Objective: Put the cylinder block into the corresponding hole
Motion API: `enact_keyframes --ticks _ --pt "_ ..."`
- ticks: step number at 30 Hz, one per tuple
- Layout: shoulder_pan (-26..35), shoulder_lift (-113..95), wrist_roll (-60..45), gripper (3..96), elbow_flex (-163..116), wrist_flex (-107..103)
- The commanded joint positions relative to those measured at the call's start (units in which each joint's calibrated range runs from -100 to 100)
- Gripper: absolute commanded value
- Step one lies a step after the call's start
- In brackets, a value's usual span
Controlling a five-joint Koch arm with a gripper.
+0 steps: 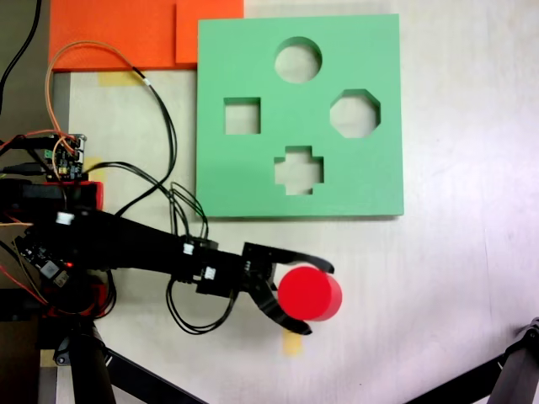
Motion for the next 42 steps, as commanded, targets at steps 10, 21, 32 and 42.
enact_keyframes --ticks 10,21,32,42 --pt "20.56 -10.32 -0.20 34.8 25.86 -20.91" --pt "30.92 16.50 -3.37 35.2 25.66 -15.03" --pt "31.84 35.21 -3.47 35.2 27.26 -7.62" --pt "31.70 48.34 -3.47 35.2 33.54 -5.11"
